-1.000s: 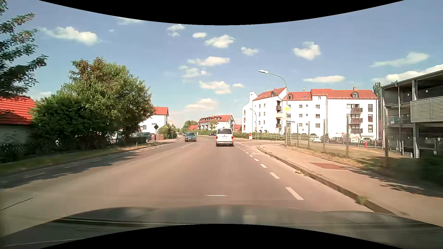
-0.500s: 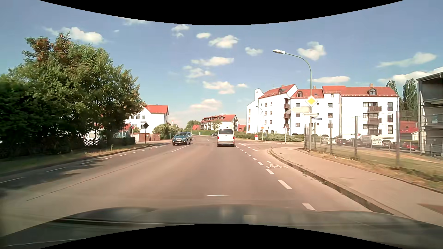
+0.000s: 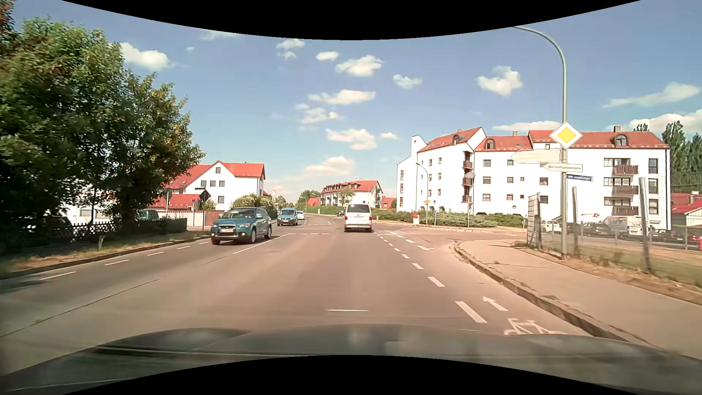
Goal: Follow the waypoints while adhering to traffic rules and regulations
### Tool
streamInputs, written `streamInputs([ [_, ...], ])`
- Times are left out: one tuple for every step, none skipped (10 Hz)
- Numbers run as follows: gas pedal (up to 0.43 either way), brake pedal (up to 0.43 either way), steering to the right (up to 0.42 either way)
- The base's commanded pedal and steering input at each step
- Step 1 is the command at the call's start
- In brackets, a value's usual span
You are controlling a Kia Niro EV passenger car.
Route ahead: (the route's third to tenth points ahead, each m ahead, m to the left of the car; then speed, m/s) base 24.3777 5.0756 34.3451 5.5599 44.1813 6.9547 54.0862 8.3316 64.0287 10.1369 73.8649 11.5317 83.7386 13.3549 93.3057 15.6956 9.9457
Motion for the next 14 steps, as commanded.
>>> streamInputs([
  [0.039, 0.006, -0.011],
  [0.039, 0.006, -0.011],
  [0.039, 0.006, -0.011],
  [0.039, 0.006, -0.011],
  [0.039, 0.006, -0.011],
  [0.047, 0.006, -0.011],
  [0.059, 0.006, -0.011],
  [0.059, 0.006, -0.011],
  [0.059, 0.006, -0.011],
  [0.059, 0.006, -0.011],
  [0.059, 0.006, -0.012],
  [0.059, 0.006, -0.012],
  [0.059, 0.006, -0.012],
  [0.059, 0.006, -0.012],
])
